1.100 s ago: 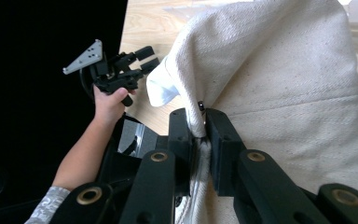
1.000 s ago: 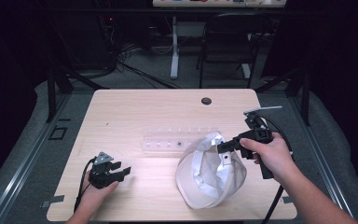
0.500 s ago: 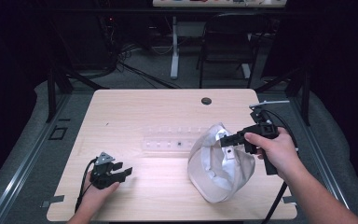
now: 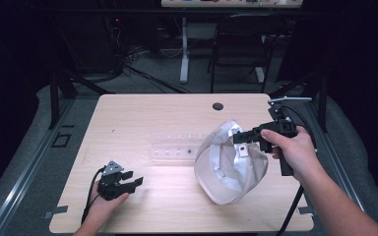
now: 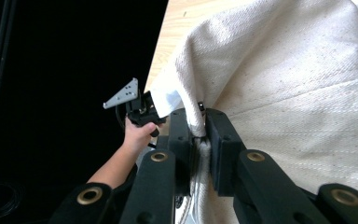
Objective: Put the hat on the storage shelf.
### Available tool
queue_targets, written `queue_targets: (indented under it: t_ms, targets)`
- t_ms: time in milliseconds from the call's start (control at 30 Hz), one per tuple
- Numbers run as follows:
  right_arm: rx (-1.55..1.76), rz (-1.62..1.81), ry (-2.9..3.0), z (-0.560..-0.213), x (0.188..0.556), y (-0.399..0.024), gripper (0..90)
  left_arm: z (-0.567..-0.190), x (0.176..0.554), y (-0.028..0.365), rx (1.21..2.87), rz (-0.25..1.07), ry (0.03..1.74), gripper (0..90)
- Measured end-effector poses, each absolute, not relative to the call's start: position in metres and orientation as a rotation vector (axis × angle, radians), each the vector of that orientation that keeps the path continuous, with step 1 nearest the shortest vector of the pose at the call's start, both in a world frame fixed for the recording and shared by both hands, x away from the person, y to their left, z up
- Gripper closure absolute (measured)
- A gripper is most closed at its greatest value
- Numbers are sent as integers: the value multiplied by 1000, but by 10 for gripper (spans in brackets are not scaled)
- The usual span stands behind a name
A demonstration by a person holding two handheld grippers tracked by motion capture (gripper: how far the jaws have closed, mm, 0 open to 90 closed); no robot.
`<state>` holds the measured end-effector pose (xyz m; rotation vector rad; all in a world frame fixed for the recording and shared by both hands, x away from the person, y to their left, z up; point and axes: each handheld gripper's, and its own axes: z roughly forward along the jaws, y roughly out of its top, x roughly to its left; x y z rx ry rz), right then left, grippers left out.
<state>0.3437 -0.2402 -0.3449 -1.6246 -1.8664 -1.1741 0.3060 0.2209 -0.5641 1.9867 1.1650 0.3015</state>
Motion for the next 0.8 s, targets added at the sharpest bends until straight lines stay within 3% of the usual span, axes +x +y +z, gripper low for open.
queue_targets:
  t_ms: [800]
  targets:
    - [-1619,-1255,-1861,-324,367,-215,814,-545,292,174,2002,298,976,458]
